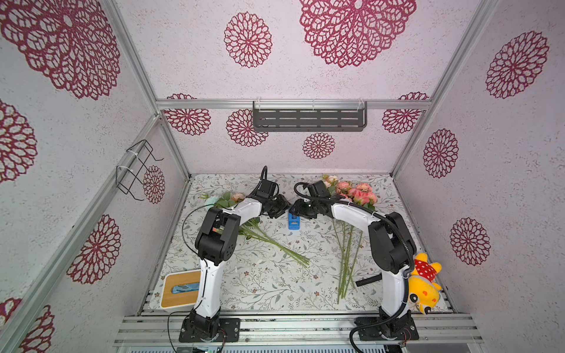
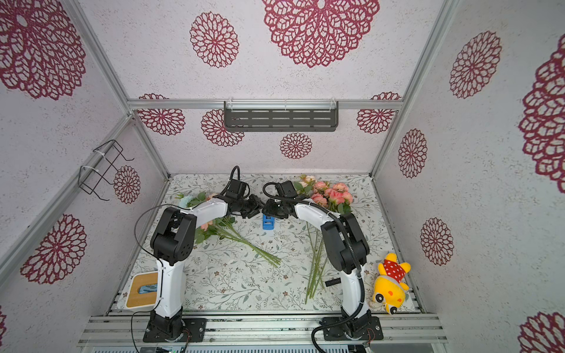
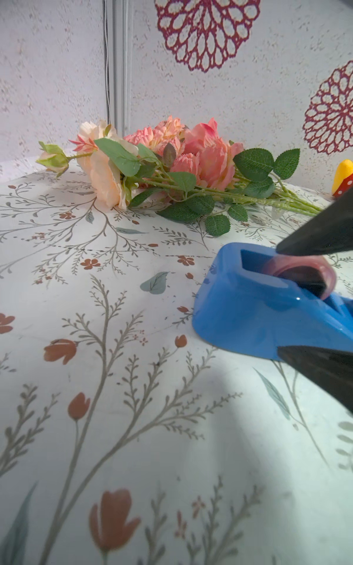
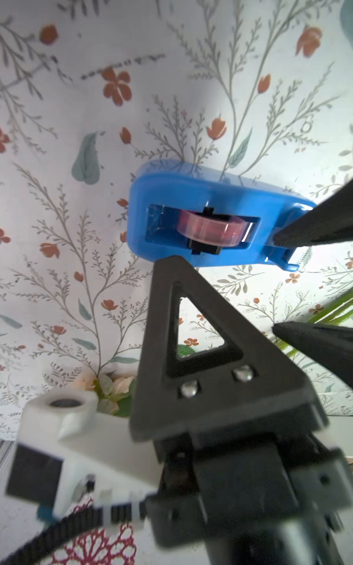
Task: Wrap bouquets with tape
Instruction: Move the Tape Cutter to the center of the board, then pull the tape from the tape cutter.
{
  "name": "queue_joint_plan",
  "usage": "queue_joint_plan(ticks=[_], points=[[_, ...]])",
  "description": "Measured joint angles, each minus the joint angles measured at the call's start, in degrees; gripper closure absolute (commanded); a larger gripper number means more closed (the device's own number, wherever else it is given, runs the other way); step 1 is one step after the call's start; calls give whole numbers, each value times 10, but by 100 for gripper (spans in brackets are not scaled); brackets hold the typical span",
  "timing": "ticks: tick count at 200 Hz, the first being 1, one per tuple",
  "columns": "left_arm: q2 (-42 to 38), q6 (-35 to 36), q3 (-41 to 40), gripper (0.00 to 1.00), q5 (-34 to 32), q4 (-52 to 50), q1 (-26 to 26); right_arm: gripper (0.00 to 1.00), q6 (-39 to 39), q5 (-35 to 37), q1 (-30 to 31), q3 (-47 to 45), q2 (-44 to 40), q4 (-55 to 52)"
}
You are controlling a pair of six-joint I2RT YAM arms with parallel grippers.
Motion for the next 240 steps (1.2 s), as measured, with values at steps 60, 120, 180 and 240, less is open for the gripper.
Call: queue_joint_plan(ticks=[60, 120, 180, 240], points=[[-47, -23, -87, 57, 24, 63, -1, 65, -36, 4, -16, -47, -18, -1], [-48, -30, -121, 63, 68, 138, -1, 70, -45, 2, -25, -78, -17, 24], [-48, -34, -134, 66, 77, 165, -1, 76, -49, -14, -29, -89, 5, 60], [-49, -38, -162, 66, 82, 190, -2, 78, -50, -13, -29, -96, 13, 71]])
